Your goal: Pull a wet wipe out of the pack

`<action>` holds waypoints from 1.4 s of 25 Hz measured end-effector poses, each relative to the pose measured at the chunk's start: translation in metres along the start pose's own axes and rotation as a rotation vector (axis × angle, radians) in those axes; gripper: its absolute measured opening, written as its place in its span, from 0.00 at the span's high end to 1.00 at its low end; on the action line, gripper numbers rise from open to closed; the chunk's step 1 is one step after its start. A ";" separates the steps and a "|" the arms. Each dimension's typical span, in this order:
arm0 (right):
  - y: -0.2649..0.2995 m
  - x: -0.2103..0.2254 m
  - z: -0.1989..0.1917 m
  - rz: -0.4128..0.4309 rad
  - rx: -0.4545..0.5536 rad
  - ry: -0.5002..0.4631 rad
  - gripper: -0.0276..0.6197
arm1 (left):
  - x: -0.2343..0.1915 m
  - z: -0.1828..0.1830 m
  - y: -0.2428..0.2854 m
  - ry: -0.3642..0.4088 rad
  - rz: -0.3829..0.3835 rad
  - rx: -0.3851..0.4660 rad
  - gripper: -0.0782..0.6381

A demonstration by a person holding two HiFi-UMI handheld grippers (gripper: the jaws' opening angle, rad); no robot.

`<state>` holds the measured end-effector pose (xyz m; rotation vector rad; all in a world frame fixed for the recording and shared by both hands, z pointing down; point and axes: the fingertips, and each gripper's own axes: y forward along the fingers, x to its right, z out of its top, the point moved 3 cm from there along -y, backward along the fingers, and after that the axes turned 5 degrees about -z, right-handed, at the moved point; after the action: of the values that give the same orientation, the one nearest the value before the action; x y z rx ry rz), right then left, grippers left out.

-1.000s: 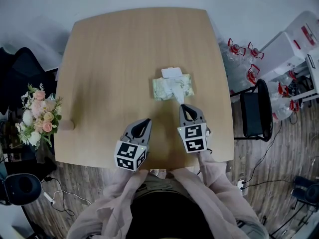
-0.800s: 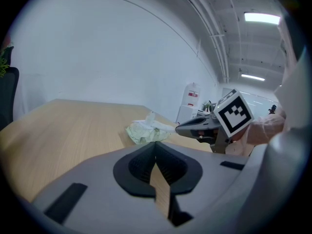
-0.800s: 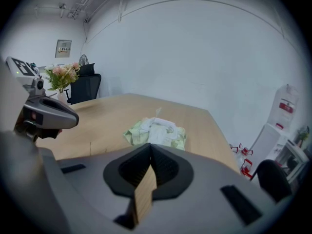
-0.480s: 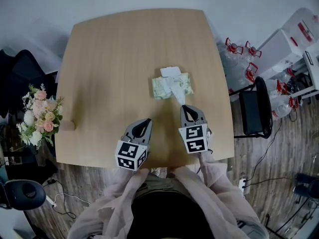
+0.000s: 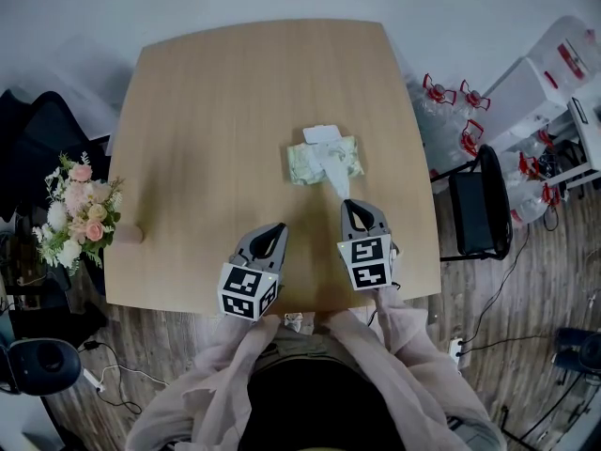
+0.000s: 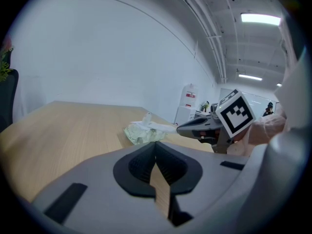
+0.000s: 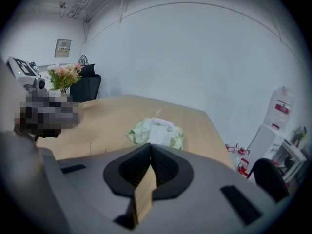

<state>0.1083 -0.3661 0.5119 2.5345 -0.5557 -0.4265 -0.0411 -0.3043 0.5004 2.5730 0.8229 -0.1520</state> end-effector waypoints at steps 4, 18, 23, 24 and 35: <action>-0.005 -0.001 0.000 -0.005 0.002 -0.003 0.94 | 0.003 0.000 -0.004 0.007 -0.006 0.001 0.88; -0.022 -0.009 -0.003 -0.027 0.002 -0.003 0.94 | 0.007 -0.001 -0.018 0.021 -0.019 0.012 0.88; -0.029 -0.013 -0.004 -0.039 0.007 0.002 0.94 | 0.008 -0.003 -0.025 0.017 -0.023 0.018 0.88; -0.030 -0.014 -0.003 -0.041 0.009 0.005 0.94 | 0.008 -0.003 -0.027 0.015 -0.025 0.020 0.88; -0.048 -0.022 -0.009 -0.074 0.019 0.032 0.94 | 0.010 -0.008 -0.048 0.040 -0.032 0.025 0.88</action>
<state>0.1070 -0.3143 0.4977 2.5819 -0.4578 -0.4078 -0.0608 -0.2613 0.4874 2.5948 0.8825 -0.1215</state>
